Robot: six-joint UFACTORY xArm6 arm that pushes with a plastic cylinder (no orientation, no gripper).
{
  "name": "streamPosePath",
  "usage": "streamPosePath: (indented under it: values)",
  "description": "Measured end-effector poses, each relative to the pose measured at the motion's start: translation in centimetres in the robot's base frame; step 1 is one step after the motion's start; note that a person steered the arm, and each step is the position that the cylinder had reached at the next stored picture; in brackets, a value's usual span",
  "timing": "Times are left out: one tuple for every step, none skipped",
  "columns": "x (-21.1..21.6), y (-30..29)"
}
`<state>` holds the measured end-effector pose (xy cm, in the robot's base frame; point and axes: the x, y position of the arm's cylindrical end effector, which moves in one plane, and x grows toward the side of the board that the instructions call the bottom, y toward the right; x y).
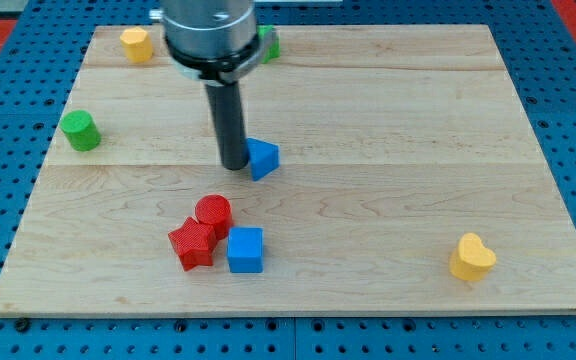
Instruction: Move the blue triangle to the right of the blue cube
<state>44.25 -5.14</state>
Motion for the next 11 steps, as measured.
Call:
streamPosePath:
  values:
    - [-2.9,-1.2]
    - [-4.1,2.0]
    - [-1.4,3.6]
    - [1.8,3.6]
    - [3.8,3.6]
    - [6.2,5.1]
    - [8.4,8.0]
    - [10.4,8.3]
    - [13.2,8.3]
    - [15.1,8.3]
    - [14.6,8.3]
